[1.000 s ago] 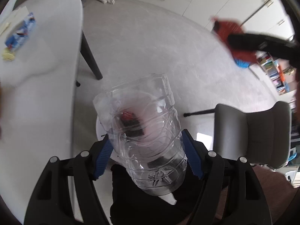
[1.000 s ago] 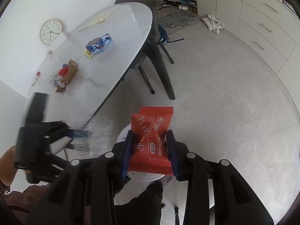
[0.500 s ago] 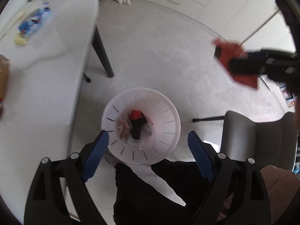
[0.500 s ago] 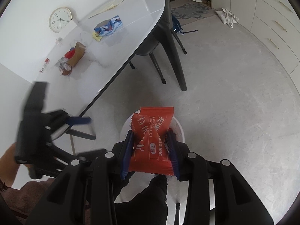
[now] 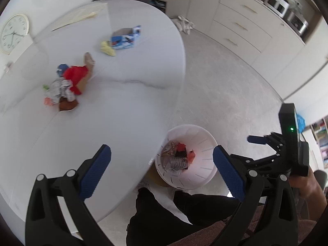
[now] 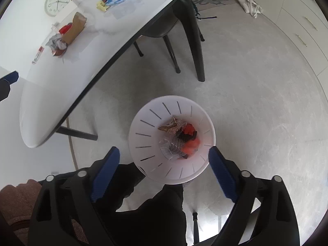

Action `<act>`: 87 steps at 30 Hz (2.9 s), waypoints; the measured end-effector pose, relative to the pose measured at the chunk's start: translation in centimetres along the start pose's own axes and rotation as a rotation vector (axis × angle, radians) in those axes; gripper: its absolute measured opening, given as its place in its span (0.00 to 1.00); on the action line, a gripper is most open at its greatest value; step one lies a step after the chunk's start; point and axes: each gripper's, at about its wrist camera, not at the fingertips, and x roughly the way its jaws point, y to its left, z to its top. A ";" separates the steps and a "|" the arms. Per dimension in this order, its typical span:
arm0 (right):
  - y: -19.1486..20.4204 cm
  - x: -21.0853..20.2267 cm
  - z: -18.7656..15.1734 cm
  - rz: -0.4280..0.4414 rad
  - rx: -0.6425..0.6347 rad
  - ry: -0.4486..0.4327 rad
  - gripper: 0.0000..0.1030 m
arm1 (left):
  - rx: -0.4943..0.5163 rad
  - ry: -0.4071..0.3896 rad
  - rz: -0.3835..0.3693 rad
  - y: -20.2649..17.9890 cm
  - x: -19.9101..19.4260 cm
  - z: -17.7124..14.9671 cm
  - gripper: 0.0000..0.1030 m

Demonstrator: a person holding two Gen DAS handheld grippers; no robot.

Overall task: Collect trash
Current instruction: 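Carry bottle and wrapper to the wastebasket and release both, then grasp crumpled white paper with the left tool while the right tool grasps red tissue with brown paper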

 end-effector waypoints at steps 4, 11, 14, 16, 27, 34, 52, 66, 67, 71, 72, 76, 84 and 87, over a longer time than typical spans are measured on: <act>0.7 -1.9 1.0 -0.013 0.015 -0.053 0.93 | -0.049 -0.028 0.043 2.9 -0.9 -0.2 0.93; 2.9 -4.2 4.0 -0.013 -0.009 -0.129 0.96 | -0.124 -0.049 0.091 7.3 -1.1 0.0 0.92; 4.0 -4.4 5.2 -0.001 -0.017 -0.146 0.96 | -0.147 -0.068 0.113 8.9 -1.3 0.3 0.93; 4.7 -4.3 5.8 0.005 -0.021 -0.152 0.96 | -0.150 -0.081 0.129 9.9 -1.2 0.7 0.92; 9.1 -4.3 10.2 0.009 -0.015 -0.190 0.96 | -0.024 -0.115 0.184 16.7 2.3 4.5 0.92; 11.4 -3.7 11.6 -0.012 0.009 -0.171 0.96 | 0.087 -0.080 0.143 19.5 7.1 7.5 0.77; 17.7 -0.6 17.7 0.090 0.021 -0.192 0.96 | 0.094 -0.099 -0.064 22.6 7.5 7.9 0.38; 20.8 10.0 25.0 0.135 0.167 -0.037 0.40 | -0.089 -0.192 -0.070 25.7 1.5 5.6 0.38; 20.8 10.5 25.0 0.130 0.173 -0.028 0.28 | -0.104 -0.193 -0.063 25.8 0.9 5.2 0.38; 21.0 10.7 24.8 0.136 0.183 -0.030 0.09 | -0.139 -0.187 -0.035 25.6 -0.3 4.0 0.38; 20.9 10.5 24.6 0.136 0.178 -0.036 0.07 | -0.144 -0.184 -0.034 25.5 -0.6 3.7 0.38; 20.3 9.3 24.2 0.145 0.171 -0.062 0.07 | -0.138 -0.170 -0.040 24.4 -1.1 2.9 0.38; 16.2 1.6 19.2 0.131 0.138 -0.164 0.07 | -0.013 -0.178 -0.103 18.6 -2.7 2.8 0.39; 13.2 -2.4 14.7 0.079 0.140 -0.186 0.07 | 0.049 -0.182 -0.143 15.4 -3.1 2.7 0.39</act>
